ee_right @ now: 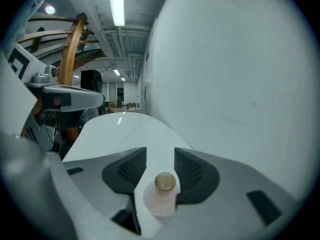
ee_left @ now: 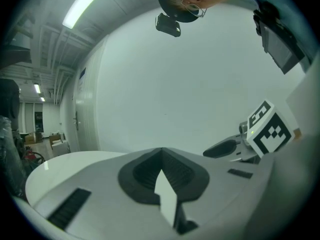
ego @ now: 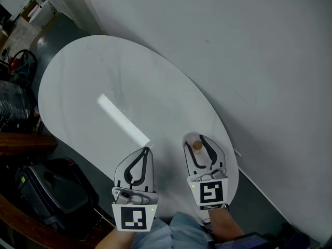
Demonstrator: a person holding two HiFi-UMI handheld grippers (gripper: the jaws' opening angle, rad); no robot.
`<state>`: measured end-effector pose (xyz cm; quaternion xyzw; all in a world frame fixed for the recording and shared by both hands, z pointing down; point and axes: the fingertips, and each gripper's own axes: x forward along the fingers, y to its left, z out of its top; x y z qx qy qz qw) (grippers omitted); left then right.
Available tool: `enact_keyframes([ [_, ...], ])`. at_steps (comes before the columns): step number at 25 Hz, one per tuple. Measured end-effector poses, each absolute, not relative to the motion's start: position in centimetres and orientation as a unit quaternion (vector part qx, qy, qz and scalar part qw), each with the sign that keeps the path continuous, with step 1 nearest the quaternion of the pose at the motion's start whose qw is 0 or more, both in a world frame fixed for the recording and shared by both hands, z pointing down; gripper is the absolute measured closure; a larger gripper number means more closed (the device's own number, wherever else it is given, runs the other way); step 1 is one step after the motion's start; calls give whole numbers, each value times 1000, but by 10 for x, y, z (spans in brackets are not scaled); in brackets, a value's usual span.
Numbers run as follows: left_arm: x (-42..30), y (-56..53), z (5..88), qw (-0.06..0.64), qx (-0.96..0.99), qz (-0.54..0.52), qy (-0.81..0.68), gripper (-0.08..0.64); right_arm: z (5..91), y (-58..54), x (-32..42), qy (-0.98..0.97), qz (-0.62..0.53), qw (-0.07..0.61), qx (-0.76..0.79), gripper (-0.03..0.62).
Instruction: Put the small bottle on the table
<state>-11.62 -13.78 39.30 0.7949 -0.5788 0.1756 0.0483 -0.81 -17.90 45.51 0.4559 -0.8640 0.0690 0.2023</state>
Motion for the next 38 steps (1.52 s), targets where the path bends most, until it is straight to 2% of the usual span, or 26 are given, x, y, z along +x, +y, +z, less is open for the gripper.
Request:
enact_keyframes([
  [3,-114,-132,380,63,784,134,-603,558,435,-173,-12,-874,35,184,449,420],
  [5,-115,-126,369,78,773,101,-622,558,426,-163,-12,-871,55,180,454,424],
  [8,-111,-117,352,61,772,82,-628,558,408,-151,-13,-875,52,157,456,478],
  [12,-104,-106,328,-13,787,103,-608,558,374,-141,-14,-885,-4,109,453,530],
  [13,-105,-103,324,-9,783,87,-615,558,369,-138,-14,-885,0,100,456,559],
  [15,-108,-99,317,6,772,52,-633,558,362,-133,-14,-884,11,91,459,577],
  [21,-109,-87,298,-17,765,33,-643,558,345,-120,-16,-888,14,78,452,586],
  [23,-108,-86,293,-46,768,50,-636,558,338,-119,-17,-890,15,73,449,589],
  [26,-104,-85,284,-147,780,134,-593,558,333,-119,-18,-892,9,75,445,591],
  [27,-105,-84,283,-148,779,131,-595,558,332,-117,-19,-894,7,73,442,591],
  [30,-114,-82,285,-48,761,29,-647,558,328,-113,-22,-898,0,66,436,592],
  [31,-115,-81,284,-39,758,18,-651,558,326,-113,-22,-897,0,65,437,592],
  [34,-111,-82,277,-122,773,90,-616,558,328,-111,-24,-898,3,57,435,592],
  [35,-112,-82,277,-123,773,90,-616,558,329,-111,-24,-899,3,56,435,592],
  [38,-117,-81,282,-43,758,20,-651,558,328,-111,-24,-899,2,55,434,592],
])
